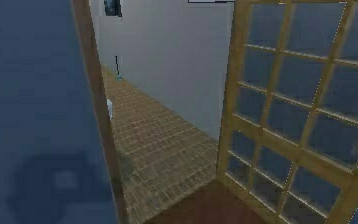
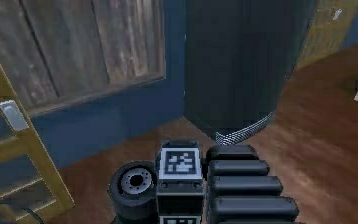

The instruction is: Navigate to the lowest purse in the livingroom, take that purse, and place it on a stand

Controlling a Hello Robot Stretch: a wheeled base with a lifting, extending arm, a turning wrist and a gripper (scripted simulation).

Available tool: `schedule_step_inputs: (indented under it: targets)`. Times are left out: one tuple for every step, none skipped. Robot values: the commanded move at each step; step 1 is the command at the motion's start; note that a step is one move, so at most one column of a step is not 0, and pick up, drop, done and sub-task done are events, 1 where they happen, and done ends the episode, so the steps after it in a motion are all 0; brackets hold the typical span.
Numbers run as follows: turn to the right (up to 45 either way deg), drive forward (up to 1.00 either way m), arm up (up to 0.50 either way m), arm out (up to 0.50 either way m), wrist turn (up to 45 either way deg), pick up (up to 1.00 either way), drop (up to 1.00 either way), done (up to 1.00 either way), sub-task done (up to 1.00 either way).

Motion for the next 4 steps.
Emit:
schedule_step_inputs:
  targets:
    - [0.0, 0.95, 0.00, 0.00, 0.0, 0.00, 0.00, 0.00, 0.00]
    - [-18.0, 0.00, 0.00, 0.00, 0.0, 0.00, 0.00, 0.00, 0.00]
    - [0.0, 1.00, 0.00, 0.00, 0.0, 0.00, 0.00, 0.00, 0.00]
    - [-3.0, 0.00, 0.00, 0.00, 0.0, 0.00, 0.00, 0.00, 0.00]
